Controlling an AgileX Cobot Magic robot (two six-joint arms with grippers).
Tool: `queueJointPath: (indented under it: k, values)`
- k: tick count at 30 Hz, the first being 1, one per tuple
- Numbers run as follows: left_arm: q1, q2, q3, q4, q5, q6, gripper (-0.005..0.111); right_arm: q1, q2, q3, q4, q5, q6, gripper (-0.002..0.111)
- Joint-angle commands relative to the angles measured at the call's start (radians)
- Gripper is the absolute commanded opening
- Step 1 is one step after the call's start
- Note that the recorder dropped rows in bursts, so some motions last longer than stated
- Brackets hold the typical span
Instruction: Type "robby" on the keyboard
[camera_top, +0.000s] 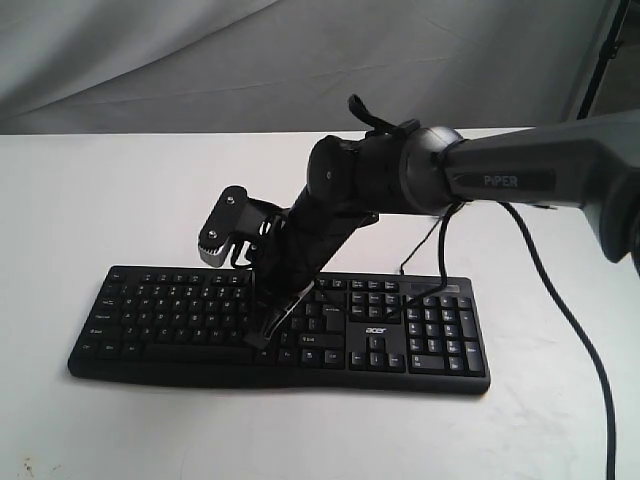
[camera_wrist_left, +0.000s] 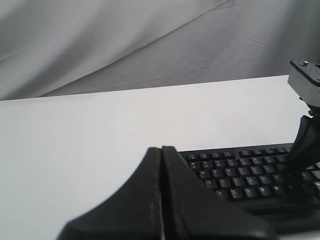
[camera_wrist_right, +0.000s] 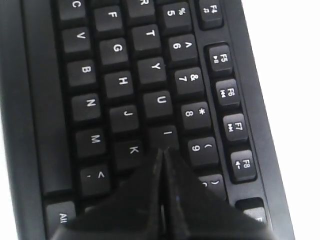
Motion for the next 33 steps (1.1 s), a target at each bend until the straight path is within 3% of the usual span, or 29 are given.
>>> queueJointPath:
  k: [1, 23, 33]
  values:
    - [-0.006, -0.003, 0.004, 0.005, -0.005, -0.003, 0.000, -0.002, -0.003, 0.005, 0.002, -0.013, -0.005, 0.000]
    - [-0.006, -0.003, 0.004, 0.005, -0.005, -0.003, 0.000, 0.000, -0.043, 0.005, 0.023, -0.025, -0.003, 0.000]
    - [-0.006, -0.003, 0.004, 0.005, -0.005, -0.003, 0.000, 0.086, -0.040, 0.001, 0.046, -0.061, -0.008, 0.000]
